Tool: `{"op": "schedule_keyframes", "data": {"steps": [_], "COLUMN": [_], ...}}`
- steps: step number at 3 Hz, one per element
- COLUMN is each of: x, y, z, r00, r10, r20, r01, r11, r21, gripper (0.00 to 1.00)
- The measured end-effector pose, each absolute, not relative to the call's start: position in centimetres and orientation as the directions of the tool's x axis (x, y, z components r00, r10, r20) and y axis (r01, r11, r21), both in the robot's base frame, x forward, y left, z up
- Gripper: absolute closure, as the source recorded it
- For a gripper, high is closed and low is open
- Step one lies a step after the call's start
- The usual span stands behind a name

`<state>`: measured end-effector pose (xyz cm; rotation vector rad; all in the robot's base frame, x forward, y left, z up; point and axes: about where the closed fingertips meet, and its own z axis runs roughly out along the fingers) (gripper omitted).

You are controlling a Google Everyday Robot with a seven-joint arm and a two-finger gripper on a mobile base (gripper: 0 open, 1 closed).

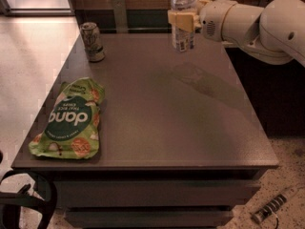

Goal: Move blue plastic bottle near green rice chip bag

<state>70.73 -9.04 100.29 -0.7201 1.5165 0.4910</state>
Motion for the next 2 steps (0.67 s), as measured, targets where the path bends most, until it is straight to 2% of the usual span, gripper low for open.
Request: {"op": "schedule_keyframes", "data": {"steps": [2], "x": [64.4], "y": [-3.3], "z": [96.8], "r00": [0.049], "r10": [-0.102], "r20": [-0.994], "r01": [-0.78], "r11": [0.617], "r21": [-0.102], "gripper": [1.0]}}
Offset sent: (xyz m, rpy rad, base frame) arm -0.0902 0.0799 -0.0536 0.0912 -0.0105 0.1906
